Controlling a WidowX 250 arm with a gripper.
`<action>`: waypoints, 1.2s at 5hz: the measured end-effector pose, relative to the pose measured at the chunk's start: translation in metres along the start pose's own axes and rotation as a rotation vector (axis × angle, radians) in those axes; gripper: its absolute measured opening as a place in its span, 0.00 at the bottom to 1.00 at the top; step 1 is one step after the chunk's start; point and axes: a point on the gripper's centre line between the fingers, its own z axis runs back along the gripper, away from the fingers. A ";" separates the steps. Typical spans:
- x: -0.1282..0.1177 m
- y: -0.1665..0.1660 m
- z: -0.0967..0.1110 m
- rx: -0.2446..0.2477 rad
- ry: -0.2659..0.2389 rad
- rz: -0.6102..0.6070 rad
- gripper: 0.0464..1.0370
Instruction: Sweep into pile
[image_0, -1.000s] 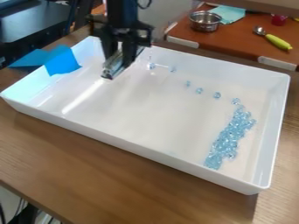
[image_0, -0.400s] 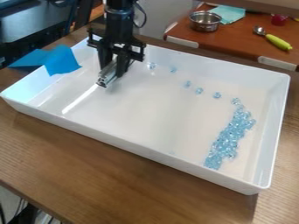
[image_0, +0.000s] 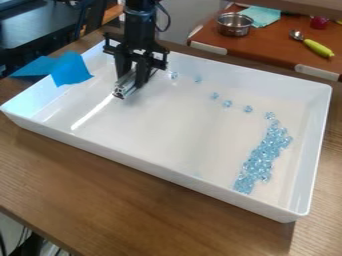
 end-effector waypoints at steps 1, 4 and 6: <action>0.003 -0.015 0.000 -0.004 0.001 -0.032 0.33; 0.001 -0.055 -0.004 0.010 0.013 -0.088 0.33; 0.000 -0.085 -0.002 -0.010 -0.001 -0.131 0.33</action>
